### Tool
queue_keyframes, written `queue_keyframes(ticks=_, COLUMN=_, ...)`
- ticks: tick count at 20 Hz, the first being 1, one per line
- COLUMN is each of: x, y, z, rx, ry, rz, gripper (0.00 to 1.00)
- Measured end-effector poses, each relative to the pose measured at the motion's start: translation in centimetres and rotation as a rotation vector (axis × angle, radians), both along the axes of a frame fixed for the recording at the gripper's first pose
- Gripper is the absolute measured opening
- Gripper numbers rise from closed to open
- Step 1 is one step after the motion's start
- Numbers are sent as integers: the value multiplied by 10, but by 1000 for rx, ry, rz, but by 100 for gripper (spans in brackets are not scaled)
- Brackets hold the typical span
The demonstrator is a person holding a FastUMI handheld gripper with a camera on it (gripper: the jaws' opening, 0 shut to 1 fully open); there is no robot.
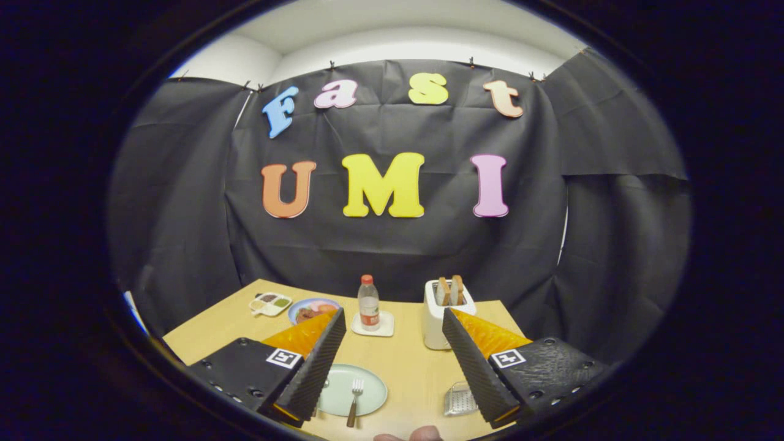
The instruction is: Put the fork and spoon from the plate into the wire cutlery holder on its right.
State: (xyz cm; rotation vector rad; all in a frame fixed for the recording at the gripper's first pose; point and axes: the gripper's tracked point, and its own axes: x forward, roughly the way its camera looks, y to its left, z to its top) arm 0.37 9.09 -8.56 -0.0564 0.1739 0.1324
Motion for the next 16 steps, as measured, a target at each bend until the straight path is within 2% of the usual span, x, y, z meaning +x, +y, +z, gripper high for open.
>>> queue_keyframes(ticks=10, x=-1, y=54, z=-139, rx=-28, ry=249, rz=106, gripper=96)
queue_keyframes(ticks=16, x=8, y=64, z=-223, rx=-94, ry=404, rz=108, gripper=96)
